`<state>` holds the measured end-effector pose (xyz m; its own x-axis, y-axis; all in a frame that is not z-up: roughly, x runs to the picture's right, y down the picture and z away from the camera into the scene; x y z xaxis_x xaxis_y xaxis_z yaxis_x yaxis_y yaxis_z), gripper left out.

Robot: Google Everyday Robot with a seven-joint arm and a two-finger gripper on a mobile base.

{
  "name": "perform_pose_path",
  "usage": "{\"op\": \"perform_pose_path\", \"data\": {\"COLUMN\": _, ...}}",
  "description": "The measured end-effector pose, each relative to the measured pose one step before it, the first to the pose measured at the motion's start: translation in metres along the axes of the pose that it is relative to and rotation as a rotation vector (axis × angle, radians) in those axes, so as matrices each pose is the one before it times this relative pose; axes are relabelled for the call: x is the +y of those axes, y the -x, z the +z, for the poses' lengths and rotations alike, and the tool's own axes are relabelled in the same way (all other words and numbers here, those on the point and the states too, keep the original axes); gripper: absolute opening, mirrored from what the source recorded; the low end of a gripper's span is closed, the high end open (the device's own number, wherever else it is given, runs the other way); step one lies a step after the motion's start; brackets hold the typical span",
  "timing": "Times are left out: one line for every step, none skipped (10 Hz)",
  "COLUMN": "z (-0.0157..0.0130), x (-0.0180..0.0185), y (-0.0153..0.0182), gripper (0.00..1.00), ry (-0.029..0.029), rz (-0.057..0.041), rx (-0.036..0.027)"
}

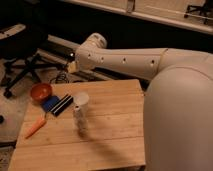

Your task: Place the eraser on the white sponge

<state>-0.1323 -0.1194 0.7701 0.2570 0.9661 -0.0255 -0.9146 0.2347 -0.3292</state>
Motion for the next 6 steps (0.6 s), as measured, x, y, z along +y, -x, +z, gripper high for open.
{"op": "perform_pose_path", "data": {"z": 0.00002, "x": -0.00005, "y": -0.00002, "gripper": 0.80, "ry": -0.00006, "rz": 0.00006, "rx": 0.00003}}
{"op": "perform_pose_path", "data": {"z": 0.00001, "x": 0.00005, "y": 0.00000, "gripper": 0.80, "ry": 0.00007, "rz": -0.00005, "rx": 0.00000}}
{"op": "perform_pose_path", "data": {"z": -0.00002, "x": -0.00003, "y": 0.00000, "gripper": 0.80, "ry": -0.00002, "rz": 0.00005, "rx": -0.00002}}
{"op": "perform_pose_path", "data": {"z": -0.00073, "x": -0.00033, "y": 0.00076, "gripper": 0.80, "ry": 0.00290, "rz": 0.00148, "rx": -0.00360}}
{"op": "perform_pose_path", "data": {"z": -0.00731, "x": 0.00530, "y": 0.00557, "gripper": 0.80, "ry": 0.01062, "rz": -0.02386, "rx": -0.02194}}
{"op": "perform_pose_path", "data": {"z": -0.00785, "x": 0.00895, "y": 0.00673, "gripper": 0.80, "ry": 0.00243, "rz": -0.05341, "rx": -0.02394}}
